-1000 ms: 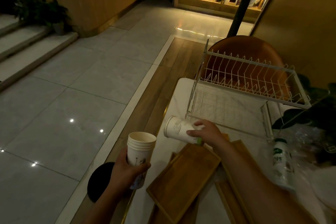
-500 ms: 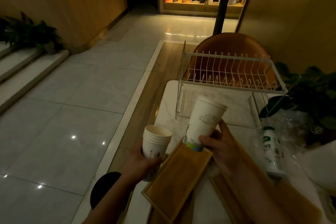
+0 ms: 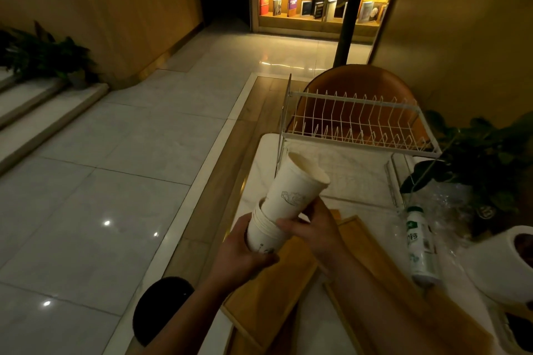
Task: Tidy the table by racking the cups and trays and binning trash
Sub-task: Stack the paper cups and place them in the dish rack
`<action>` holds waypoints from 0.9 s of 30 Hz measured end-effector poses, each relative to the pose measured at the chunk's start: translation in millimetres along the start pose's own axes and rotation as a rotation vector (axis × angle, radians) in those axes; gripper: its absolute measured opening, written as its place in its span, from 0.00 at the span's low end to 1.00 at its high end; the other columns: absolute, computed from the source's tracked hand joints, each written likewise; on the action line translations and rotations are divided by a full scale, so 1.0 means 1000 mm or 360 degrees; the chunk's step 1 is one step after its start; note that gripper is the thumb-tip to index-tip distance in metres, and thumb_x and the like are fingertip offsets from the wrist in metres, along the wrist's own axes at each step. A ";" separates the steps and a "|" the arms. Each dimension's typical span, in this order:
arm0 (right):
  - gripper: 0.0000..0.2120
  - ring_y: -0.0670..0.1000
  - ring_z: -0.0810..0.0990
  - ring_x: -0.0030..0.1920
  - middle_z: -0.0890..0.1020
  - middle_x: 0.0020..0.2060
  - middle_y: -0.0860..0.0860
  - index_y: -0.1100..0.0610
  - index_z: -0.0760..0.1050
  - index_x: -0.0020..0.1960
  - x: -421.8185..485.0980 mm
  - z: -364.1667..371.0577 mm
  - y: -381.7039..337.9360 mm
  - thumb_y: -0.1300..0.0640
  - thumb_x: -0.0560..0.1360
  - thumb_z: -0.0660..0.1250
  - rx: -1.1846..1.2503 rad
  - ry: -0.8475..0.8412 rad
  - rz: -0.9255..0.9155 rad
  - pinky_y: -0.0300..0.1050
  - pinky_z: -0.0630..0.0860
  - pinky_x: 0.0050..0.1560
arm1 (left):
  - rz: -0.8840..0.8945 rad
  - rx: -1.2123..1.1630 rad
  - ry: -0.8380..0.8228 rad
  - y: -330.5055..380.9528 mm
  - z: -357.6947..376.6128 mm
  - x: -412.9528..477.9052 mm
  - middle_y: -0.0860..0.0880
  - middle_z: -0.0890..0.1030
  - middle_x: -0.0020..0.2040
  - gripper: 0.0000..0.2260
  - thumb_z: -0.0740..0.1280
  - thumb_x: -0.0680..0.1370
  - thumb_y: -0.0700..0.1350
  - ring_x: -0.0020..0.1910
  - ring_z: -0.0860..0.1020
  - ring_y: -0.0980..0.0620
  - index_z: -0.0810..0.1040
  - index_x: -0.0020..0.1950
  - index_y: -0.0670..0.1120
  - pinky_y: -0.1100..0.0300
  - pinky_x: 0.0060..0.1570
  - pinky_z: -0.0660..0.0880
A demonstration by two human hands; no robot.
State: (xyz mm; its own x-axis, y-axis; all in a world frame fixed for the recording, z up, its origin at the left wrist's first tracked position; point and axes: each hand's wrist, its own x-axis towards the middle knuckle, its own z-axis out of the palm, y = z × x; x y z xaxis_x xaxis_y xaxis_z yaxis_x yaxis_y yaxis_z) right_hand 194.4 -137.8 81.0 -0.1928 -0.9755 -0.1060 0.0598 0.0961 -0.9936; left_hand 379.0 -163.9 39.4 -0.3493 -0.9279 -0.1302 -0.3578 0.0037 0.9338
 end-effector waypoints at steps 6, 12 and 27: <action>0.45 0.47 0.71 0.71 0.73 0.70 0.42 0.45 0.60 0.75 -0.017 -0.017 -0.018 0.57 0.65 0.80 -0.0067 -0.0326 -0.0045 0.47 0.75 0.63 | 0.0075 -0.0081 0.0022 0.002 0.000 -0.003 0.52 0.82 0.56 0.36 0.82 0.63 0.49 0.51 0.82 0.55 0.71 0.68 0.54 0.55 0.45 0.84; 0.38 0.37 0.60 0.74 0.60 0.75 0.36 0.36 0.54 0.76 -0.011 -0.012 -0.054 0.30 0.70 0.64 -0.0589 -0.0198 -0.0273 0.43 0.65 0.70 | 0.0134 -0.0087 -0.0020 0.008 0.005 0.000 0.50 0.80 0.57 0.38 0.82 0.63 0.46 0.52 0.82 0.50 0.70 0.70 0.53 0.51 0.44 0.84; 0.29 0.46 0.71 0.62 0.69 0.62 0.38 0.33 0.66 0.65 -0.015 -0.027 -0.022 0.37 0.66 0.70 -0.1043 -0.0138 -0.0187 0.50 0.78 0.59 | 0.0350 0.0341 -0.0308 0.029 0.011 0.016 0.60 0.80 0.56 0.38 0.80 0.60 0.55 0.56 0.81 0.57 0.71 0.67 0.63 0.56 0.51 0.83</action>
State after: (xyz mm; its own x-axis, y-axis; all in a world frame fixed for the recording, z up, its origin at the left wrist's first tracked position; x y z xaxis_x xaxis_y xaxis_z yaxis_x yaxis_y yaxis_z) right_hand 169.0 -120.1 102.9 -0.0805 -0.9966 -0.0196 -0.5689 0.0621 -0.8201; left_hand 353.7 -174.3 60.7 -0.5880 -0.8087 -0.0140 -0.4224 0.2923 0.8580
